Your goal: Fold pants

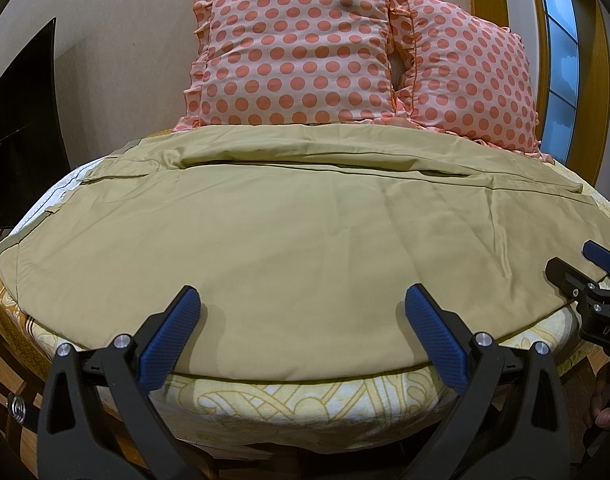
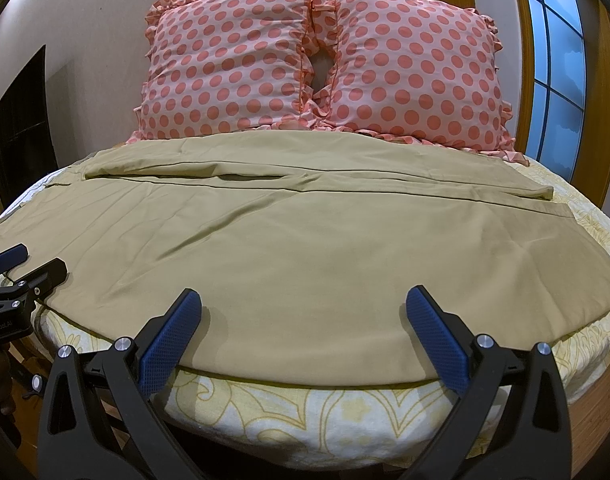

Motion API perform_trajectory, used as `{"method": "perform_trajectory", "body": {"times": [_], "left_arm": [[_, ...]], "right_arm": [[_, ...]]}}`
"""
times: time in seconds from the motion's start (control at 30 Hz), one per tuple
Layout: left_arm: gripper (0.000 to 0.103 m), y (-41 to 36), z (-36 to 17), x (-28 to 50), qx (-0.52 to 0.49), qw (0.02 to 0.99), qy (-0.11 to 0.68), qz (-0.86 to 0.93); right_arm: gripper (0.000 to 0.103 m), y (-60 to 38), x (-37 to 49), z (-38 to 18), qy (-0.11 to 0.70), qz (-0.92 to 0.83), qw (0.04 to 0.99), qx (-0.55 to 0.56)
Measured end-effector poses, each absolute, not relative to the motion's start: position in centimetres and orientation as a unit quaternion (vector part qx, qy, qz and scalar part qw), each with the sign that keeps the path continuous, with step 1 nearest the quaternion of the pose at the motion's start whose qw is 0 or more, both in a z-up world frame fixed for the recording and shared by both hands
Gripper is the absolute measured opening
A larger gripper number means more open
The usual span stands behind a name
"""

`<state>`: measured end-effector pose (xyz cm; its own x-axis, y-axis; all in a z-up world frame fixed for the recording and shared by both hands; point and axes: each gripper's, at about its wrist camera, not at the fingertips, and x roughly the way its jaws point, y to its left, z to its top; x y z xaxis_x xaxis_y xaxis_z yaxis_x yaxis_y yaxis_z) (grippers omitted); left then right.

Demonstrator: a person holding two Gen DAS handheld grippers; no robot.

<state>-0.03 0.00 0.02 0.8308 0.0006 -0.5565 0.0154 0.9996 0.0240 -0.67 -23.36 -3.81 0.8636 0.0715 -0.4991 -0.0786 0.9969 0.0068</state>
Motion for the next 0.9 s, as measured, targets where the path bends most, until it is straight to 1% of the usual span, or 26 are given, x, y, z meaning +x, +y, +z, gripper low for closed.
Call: {"method": "perform_trajectory", "body": {"times": [0.5, 0.57, 0.63, 0.73, 0.8, 0.83, 0.87, 0.9], "left_arm": [[0.101, -0.1, 0.3, 0.3, 0.017, 0.954, 0.298, -0.010], [0.101, 0.1, 0.6, 0.3, 0.017, 0.952, 0.305, -0.014], [0.101, 0.6, 1.0, 0.6, 0.013, 0.949, 0.314, -0.017], [0.101, 1.9, 2.6, 1.1, -0.008, 0.953, 0.303, -0.011], [0.101, 2.5, 3.7, 1.8, -0.018, 0.956, 0.291, 0.001], [0.101, 2.8, 4.2, 2.2, -0.023, 0.958, 0.286, 0.007], [0.101, 2.9, 4.7, 2.6, -0.027, 0.959, 0.282, 0.010], [0.101, 3.1, 5.2, 3.2, -0.031, 0.960, 0.277, 0.012]], "right_arm": [[0.102, -23.4, -1.1, -4.6, 0.245, 0.058, 0.968, -0.010], [0.102, -24.3, 0.0, -3.7, 0.275, 0.065, 0.959, -0.013], [0.102, -26.1, 1.1, -1.5, 0.275, 0.045, 0.960, -0.007], [0.102, -30.4, 4.7, 3.2, 0.257, -0.003, 0.966, 0.023], [0.102, -33.2, 8.6, 5.1, 0.275, -0.039, 0.959, 0.059], [0.102, -35.4, 12.4, 5.8, 0.297, -0.063, 0.948, 0.094], [0.102, -36.7, 14.4, 5.9, 0.311, -0.080, 0.940, 0.112], [0.102, -38.6, 18.3, 5.8, 0.336, -0.110, 0.924, 0.143]]}}
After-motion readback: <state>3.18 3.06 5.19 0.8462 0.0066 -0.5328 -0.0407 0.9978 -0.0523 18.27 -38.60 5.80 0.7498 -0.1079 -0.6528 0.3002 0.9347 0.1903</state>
